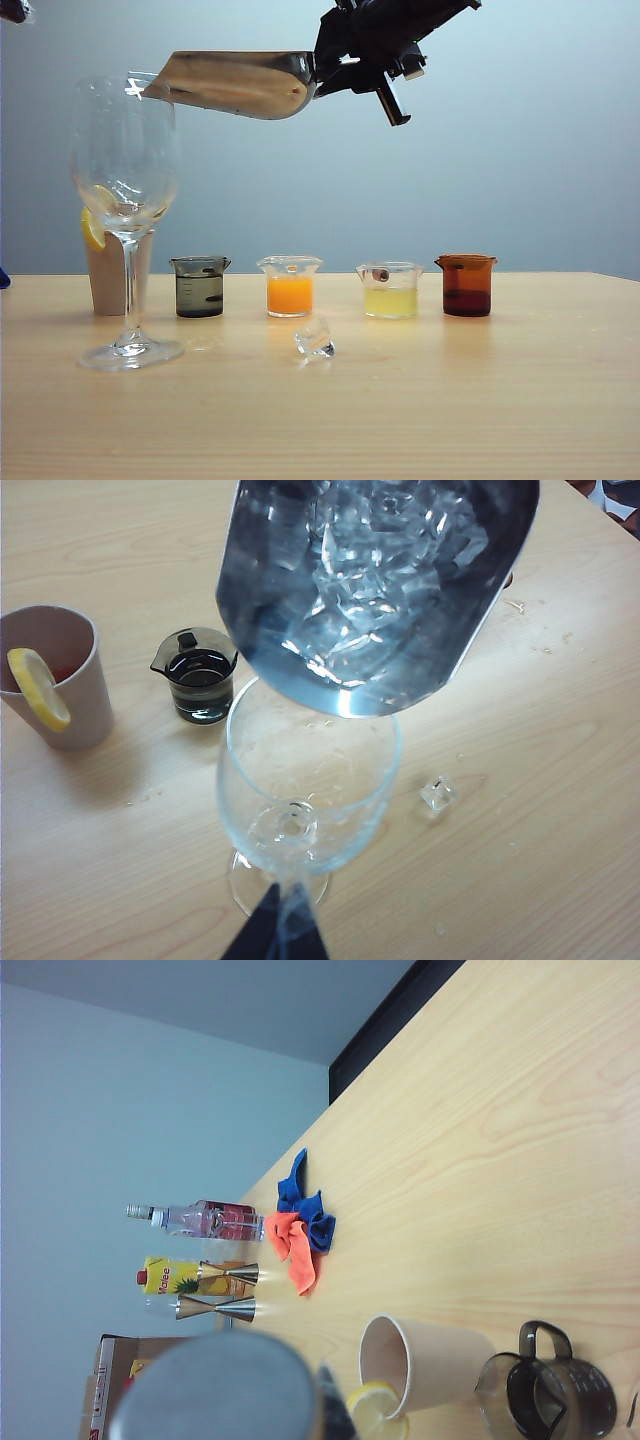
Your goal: Pick up the ice scoop on the desk filled with ice cubes, pour the ice into the goblet, and finally put the scoop back on the table.
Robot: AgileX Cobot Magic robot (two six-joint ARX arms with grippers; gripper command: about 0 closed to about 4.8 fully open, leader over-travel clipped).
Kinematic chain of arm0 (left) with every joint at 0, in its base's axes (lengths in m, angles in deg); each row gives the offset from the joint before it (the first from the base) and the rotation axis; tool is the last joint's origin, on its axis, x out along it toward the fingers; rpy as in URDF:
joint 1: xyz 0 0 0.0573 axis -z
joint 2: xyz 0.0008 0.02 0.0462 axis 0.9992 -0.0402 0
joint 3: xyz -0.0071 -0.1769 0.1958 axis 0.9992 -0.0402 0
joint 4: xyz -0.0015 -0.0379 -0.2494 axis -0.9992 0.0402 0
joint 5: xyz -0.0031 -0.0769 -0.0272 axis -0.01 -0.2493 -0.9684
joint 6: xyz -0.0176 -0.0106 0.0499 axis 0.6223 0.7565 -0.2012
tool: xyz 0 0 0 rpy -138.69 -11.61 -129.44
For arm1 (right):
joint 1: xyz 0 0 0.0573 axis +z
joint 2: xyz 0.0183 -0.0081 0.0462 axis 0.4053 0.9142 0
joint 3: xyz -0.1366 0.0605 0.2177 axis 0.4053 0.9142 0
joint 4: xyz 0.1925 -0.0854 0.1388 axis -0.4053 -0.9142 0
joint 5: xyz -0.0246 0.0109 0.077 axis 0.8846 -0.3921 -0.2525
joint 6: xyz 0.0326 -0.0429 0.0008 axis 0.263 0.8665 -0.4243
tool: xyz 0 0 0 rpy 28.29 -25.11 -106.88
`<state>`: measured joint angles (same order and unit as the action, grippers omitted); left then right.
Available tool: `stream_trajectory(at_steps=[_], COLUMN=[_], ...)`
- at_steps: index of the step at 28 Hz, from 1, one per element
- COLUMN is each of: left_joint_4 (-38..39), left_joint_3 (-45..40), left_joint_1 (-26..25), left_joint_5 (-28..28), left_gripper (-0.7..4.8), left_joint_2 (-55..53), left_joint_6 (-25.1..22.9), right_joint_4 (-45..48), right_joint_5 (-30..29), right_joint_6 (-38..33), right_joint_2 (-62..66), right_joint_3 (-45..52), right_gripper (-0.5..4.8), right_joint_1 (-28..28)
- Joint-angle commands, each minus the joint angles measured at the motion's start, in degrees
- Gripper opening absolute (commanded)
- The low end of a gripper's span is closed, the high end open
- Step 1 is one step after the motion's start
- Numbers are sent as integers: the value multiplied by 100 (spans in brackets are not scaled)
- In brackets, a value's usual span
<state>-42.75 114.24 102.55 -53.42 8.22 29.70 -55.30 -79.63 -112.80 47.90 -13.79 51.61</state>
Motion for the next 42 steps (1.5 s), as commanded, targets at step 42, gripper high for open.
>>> stream_trajectory(at_steps=[42], left_joint_4=[11], left_joint_3=[28], left_joint_1=[0], left_joint_5=[-28], left_gripper=[-5], left_joint_2=[13], left_joint_6=[39], right_joint_4=[-214], right_joint_5=[-35], right_joint_6=[669], right_joint_2=[-59], right_joint_3=[-627], right_gripper=[-6], right_joint_1=[-7])
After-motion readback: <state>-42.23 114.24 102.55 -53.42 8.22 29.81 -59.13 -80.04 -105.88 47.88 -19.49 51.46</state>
